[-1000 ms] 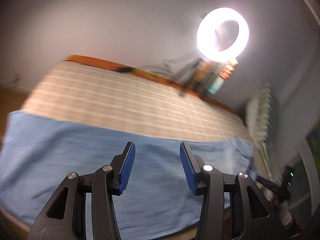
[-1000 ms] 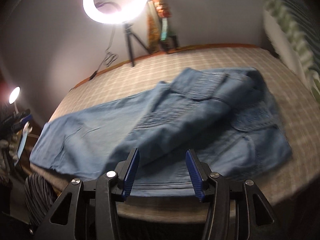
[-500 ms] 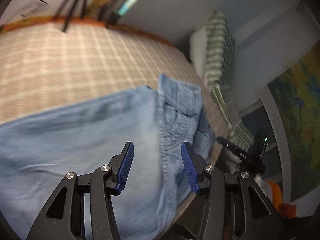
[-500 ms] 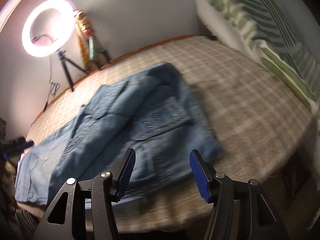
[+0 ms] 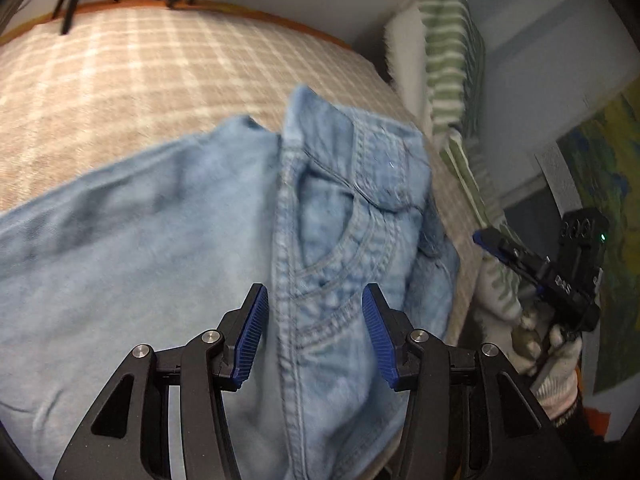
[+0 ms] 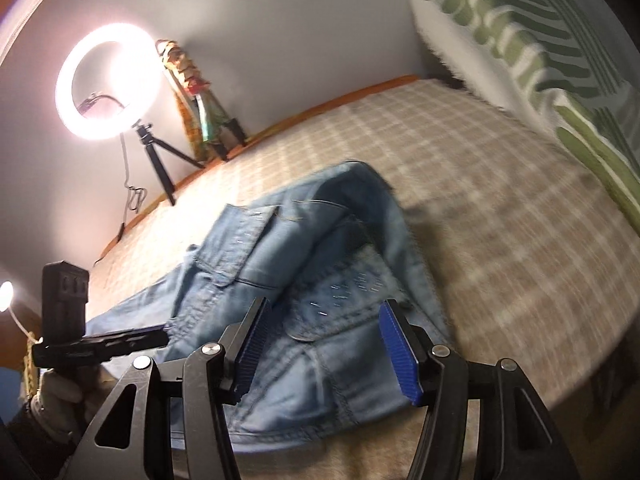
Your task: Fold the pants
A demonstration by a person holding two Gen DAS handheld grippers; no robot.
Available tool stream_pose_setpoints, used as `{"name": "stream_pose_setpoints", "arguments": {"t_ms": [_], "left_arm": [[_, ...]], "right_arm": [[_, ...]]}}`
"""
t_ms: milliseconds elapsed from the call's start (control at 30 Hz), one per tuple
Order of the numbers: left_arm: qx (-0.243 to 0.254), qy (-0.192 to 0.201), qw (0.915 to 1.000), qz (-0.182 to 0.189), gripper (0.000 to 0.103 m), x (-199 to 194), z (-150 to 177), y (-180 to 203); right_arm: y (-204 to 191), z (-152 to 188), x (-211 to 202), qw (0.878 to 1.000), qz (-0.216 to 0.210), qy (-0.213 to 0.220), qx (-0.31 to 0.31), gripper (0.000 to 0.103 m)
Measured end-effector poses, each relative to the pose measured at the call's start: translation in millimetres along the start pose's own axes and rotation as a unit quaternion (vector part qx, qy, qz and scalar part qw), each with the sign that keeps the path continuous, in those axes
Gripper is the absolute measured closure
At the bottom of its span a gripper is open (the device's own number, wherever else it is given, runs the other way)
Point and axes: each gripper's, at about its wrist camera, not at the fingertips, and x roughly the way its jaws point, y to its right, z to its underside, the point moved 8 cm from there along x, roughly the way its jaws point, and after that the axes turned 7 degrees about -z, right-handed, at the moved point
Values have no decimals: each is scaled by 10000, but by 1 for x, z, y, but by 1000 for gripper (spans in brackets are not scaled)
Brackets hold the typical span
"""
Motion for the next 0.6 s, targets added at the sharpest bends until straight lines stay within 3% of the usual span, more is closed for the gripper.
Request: {"name": "stream_pose_setpoints", "arguments": {"t_ms": [233, 300, 367, 500, 600], "left_arm": [[92, 90, 9999, -95, 56, 19, -27, 1], [68, 84, 9999, -62, 61, 25, -29, 2], [66, 150, 9997, 176, 79, 24, -30, 8], [446, 427, 9977, 265, 90, 17, -33, 28], [692, 462, 9954, 481, 91, 14, -30, 44]], "right_arm": [[-14, 4, 20, 9996, -208, -177, -110, 44], [-16, 4, 23, 9993, -272, -217, -110, 44], [-17, 4, 24, 9991, -314, -243, -136, 44], [-15, -5, 22, 9990, -374, -211, -96, 44], [-15, -20, 21, 9983, -555, -184, 74, 43]]}}
